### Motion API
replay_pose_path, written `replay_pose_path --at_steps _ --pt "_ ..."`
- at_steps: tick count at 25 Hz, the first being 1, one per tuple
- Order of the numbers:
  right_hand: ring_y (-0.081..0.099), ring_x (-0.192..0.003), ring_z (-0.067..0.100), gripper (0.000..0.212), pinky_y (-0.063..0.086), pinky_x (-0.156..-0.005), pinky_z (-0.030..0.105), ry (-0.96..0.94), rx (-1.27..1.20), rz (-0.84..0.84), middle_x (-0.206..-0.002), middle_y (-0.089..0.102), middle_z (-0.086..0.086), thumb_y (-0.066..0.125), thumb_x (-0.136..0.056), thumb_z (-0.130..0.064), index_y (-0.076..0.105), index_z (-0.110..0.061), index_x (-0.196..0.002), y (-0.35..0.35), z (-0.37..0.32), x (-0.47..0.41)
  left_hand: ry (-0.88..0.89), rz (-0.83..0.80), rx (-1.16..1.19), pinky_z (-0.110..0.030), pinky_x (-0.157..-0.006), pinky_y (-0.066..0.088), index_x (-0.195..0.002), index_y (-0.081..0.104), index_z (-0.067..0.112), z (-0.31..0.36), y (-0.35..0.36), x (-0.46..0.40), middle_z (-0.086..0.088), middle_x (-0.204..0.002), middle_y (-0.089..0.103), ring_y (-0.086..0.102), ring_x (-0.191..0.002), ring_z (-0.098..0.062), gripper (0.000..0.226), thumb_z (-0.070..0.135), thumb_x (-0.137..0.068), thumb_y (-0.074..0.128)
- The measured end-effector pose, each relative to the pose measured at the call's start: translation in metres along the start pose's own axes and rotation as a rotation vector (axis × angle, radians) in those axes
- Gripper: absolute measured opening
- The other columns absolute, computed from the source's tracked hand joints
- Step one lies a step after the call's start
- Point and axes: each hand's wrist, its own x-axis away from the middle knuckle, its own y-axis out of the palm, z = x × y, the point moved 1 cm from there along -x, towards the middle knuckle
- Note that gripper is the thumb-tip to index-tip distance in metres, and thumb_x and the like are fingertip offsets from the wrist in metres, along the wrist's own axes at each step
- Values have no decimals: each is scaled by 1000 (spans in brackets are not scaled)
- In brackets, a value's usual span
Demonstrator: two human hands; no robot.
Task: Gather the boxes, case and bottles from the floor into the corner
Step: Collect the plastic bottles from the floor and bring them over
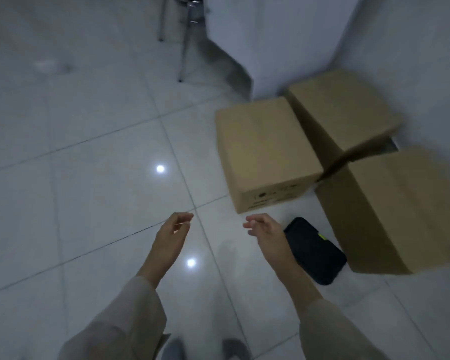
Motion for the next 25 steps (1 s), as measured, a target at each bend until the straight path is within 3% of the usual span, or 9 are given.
replay_pose_path --at_steps 3,13,16,21,25 --pt "61 -93 21 17 42 -69 21 -1 74 -77 -86 66 -8 45 -94 -13 59 -22 -89 82 -26 20 -39 181 83 -30 -95 40 -100 59 28 -36 -89 32 18 -102 60 54 -99 -4 19 16 -93 46" --pt "63 -94 18 23 42 -69 22 -68 361 -575 -90 69 -6 46 -91 -12 60 -28 -85 395 -21 148 -333 686 336 -34 -91 41 -92 60 26 -244 -323 211 -1 -104 63 55 -103 -19 25 7 -91 45" --pt "62 -94 18 24 42 -71 25 -78 464 -679 -89 69 -8 47 -90 -11 61 -29 -83 460 -5 187 -428 835 387 -27 -86 36 -99 61 15 -300 -363 277 -6 -106 63 55 -103 -21 21 4 -91 44" --pt "61 -88 16 26 41 -69 22 -76 600 -825 -85 69 -8 47 -89 -8 60 -29 -80 541 29 245 -528 998 464 -27 -89 34 -100 59 17 -368 -390 358 -4 -106 62 53 -104 -19 22 5 -92 42" --pt "61 -86 16 22 41 -66 21 -28 711 -939 -88 69 -2 47 -89 -9 60 -26 -84 590 73 271 -575 1094 510 -19 -79 36 -99 60 15 -409 -393 385 -4 -104 63 53 -100 -17 21 4 -92 43"
